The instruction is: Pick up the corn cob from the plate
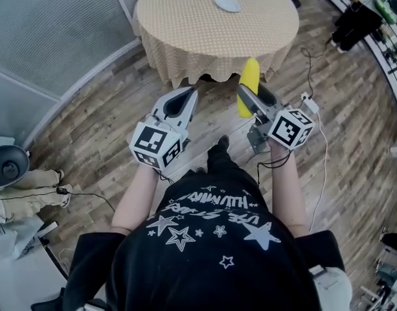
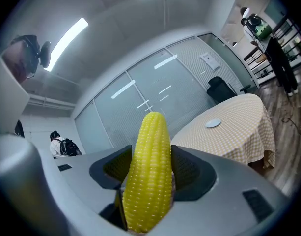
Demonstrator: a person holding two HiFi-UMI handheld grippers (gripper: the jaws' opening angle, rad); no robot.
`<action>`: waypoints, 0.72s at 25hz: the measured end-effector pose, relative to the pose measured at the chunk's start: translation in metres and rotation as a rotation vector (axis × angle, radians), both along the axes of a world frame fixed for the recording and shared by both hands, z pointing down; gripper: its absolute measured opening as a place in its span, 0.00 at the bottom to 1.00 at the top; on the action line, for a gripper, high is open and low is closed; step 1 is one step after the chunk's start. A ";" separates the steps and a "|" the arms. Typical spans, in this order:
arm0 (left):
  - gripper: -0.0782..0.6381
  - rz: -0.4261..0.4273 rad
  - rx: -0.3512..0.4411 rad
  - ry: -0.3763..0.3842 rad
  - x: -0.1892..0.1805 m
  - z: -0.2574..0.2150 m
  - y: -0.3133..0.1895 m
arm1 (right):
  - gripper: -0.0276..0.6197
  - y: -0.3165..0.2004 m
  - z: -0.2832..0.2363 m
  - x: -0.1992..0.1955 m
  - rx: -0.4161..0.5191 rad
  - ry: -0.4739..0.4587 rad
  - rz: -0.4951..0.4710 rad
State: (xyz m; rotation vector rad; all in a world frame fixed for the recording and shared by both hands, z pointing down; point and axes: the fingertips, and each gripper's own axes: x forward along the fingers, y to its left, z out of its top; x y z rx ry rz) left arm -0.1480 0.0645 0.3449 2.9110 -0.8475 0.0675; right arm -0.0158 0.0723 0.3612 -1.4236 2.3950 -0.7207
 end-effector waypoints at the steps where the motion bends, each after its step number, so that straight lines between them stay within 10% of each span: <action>1: 0.12 -0.004 -0.002 0.002 -0.004 0.000 0.002 | 0.44 0.001 0.000 -0.004 -0.005 -0.007 0.000; 18: 0.12 -0.087 -0.002 0.030 -0.041 -0.004 0.010 | 0.44 0.005 -0.009 -0.048 -0.006 0.039 -0.071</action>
